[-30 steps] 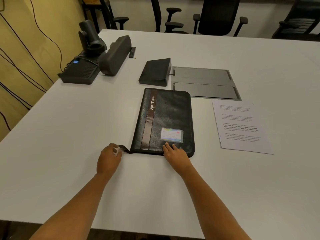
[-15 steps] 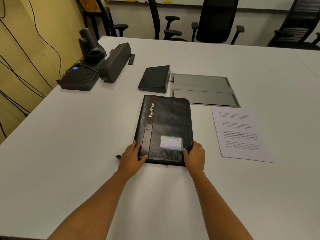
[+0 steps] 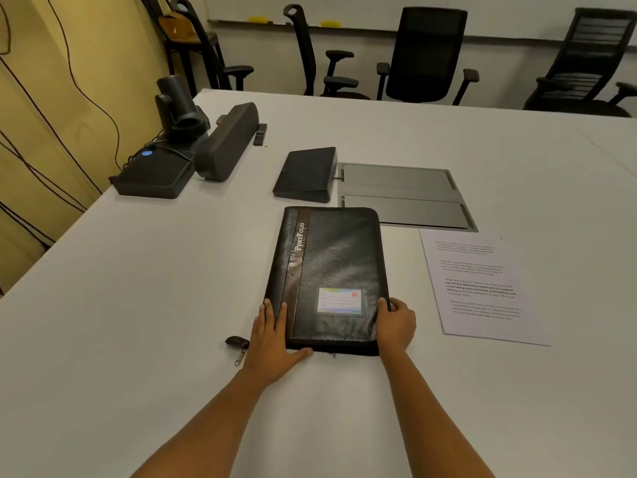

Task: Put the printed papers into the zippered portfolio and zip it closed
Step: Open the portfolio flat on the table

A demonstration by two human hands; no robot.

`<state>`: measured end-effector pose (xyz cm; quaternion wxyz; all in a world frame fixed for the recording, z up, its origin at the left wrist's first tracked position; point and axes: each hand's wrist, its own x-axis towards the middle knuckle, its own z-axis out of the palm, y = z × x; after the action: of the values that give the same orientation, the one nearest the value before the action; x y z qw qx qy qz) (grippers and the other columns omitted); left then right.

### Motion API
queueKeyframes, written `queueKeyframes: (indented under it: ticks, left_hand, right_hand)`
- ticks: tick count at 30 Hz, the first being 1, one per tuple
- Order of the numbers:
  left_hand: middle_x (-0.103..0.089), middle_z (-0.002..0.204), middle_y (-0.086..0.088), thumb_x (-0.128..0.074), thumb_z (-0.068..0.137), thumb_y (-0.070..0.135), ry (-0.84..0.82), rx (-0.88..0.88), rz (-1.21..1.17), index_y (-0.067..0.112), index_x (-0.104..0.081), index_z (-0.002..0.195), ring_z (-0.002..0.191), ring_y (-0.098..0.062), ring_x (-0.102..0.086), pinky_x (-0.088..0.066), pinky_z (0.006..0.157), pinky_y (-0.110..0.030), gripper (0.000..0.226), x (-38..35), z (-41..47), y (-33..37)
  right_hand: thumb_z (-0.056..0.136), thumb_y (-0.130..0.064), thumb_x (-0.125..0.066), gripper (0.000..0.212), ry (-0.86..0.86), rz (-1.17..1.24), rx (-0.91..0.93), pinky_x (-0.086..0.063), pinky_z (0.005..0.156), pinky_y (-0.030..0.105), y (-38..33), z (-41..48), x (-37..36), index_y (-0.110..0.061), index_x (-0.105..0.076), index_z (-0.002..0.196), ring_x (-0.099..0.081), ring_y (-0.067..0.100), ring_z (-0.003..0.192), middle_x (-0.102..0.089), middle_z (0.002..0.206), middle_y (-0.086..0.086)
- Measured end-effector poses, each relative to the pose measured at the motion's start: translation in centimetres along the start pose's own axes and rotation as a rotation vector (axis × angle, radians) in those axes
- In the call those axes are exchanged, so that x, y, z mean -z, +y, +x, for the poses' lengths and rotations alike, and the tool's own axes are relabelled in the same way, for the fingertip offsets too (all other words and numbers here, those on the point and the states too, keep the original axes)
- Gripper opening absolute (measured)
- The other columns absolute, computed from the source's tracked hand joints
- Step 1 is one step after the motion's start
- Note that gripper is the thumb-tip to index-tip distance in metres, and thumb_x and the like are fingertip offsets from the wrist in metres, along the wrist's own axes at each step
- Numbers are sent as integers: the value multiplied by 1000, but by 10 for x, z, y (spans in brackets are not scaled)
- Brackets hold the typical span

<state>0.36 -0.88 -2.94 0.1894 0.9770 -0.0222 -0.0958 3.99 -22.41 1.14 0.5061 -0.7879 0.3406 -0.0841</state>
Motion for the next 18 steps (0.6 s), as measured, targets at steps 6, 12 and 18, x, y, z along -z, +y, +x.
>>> queueKeyframes:
  ticks: [6, 12, 18]
  left_hand:
    - [17, 157, 2, -47, 84, 62, 87, -232, -38, 27, 8, 148, 147, -18, 13, 9, 118, -34, 92, 12, 11, 36]
    - [2, 153, 16, -57, 88, 34, 190, -542, -288, 38, -2, 141, 147, -14, -5, -8, 119, -35, 77, 53, 26, 106]
    - [-26, 155, 2, -60, 84, 14, 294, -627, -245, 23, -40, 140, 142, -21, -30, -28, 113, -36, 60, 98, 25, 108]
  right_hand:
    - [96, -32, -47, 37, 50, 179, 67, -45, 63, 24, -38, 1, 7, -3, -66, 84, -59, 23, 74, -65, 80, 12]
    - [94, -38, -48, 34, -23, 268, 256, -43, 58, 10, -80, -7, 6, -15, -71, 86, -58, 8, 63, -65, 73, -2]
    - [94, -38, -45, 26, -174, 336, 379, -48, 53, 6, -86, -10, 7, -40, -63, 76, -62, 10, 66, -64, 71, -15]
